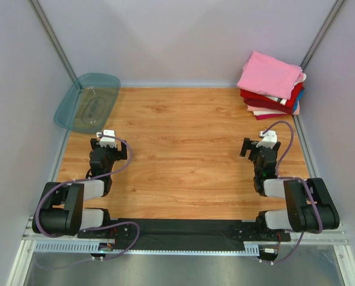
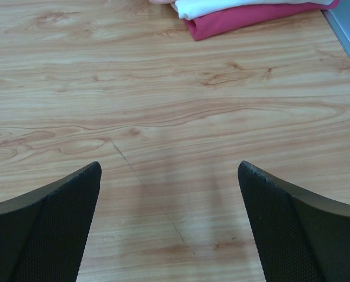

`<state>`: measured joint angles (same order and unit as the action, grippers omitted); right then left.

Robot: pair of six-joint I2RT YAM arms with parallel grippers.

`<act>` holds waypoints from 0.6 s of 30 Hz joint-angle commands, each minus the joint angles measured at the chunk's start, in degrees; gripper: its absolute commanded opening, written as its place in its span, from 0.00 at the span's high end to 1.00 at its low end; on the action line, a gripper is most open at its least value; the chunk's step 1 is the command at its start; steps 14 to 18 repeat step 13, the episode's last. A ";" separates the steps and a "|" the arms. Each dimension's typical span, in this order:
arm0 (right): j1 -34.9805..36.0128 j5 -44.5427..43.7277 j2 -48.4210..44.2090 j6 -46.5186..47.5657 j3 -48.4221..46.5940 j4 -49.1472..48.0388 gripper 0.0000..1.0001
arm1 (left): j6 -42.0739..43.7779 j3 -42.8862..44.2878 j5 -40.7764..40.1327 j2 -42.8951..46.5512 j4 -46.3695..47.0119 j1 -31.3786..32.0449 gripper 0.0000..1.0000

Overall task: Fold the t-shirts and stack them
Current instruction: Reset both grippers

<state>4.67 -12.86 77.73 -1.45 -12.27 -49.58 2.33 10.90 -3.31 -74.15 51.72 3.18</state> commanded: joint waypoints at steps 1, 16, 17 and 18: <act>-0.27 1.00 -0.57 0.75 -1.17 -4.47 0.00 | 0.40 0.71 1.03 0.23 3.91 -0.37 0.00; -0.27 1.17 -0.30 0.66 -1.44 -4.21 0.00 | 0.40 0.71 1.03 0.23 3.91 -0.37 0.00; -0.27 1.17 -0.30 0.66 -1.44 -4.21 0.00 | 0.40 0.71 1.03 0.23 3.91 -0.37 0.00; -0.27 1.17 -0.30 0.66 -1.44 -4.21 0.00 | 0.40 0.71 1.03 0.23 3.91 -0.37 0.00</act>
